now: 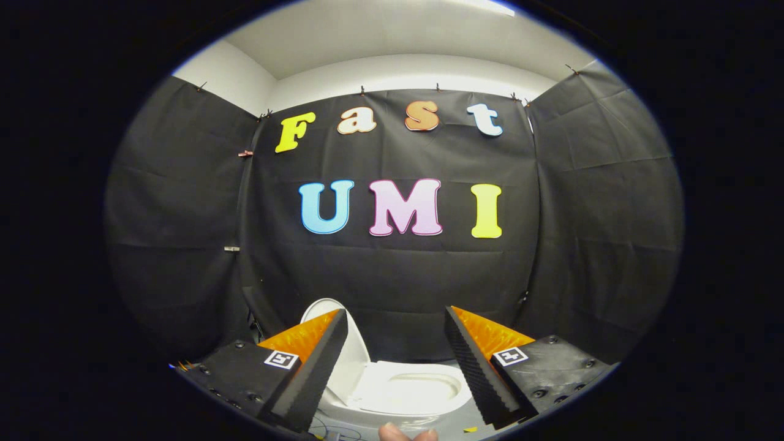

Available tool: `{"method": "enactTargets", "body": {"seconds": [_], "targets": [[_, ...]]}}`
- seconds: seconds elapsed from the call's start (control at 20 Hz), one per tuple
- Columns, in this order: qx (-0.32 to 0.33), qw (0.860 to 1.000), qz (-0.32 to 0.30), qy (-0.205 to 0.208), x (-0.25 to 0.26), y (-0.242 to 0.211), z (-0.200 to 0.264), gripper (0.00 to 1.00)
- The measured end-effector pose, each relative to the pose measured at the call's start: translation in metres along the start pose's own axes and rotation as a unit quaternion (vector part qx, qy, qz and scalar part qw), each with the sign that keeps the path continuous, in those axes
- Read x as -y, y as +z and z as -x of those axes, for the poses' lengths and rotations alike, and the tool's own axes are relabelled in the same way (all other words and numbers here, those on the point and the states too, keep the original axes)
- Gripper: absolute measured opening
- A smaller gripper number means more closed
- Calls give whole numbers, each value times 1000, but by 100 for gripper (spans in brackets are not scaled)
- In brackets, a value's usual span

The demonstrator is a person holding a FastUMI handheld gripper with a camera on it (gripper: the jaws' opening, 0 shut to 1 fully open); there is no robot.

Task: Open the toilet lid.

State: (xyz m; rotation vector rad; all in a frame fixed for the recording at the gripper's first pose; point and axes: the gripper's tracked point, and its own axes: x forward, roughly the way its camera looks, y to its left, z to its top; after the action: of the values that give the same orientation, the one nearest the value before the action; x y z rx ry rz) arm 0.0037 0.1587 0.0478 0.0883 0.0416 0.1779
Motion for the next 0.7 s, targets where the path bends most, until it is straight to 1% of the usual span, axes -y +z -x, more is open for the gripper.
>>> {"method": "enactTargets", "body": {"seconds": [0.15, 0.45, 0.6, 0.7], "targets": [[2, 1000, -7, -4, 16, -3, 15, 99], [16, 999, -18, -34, 59, -3, 31, 99], [8, 999, -14, -49, 74, -14, 33, 99], [-3, 999, -19, -46, 76, -23, 33, 99]]}}
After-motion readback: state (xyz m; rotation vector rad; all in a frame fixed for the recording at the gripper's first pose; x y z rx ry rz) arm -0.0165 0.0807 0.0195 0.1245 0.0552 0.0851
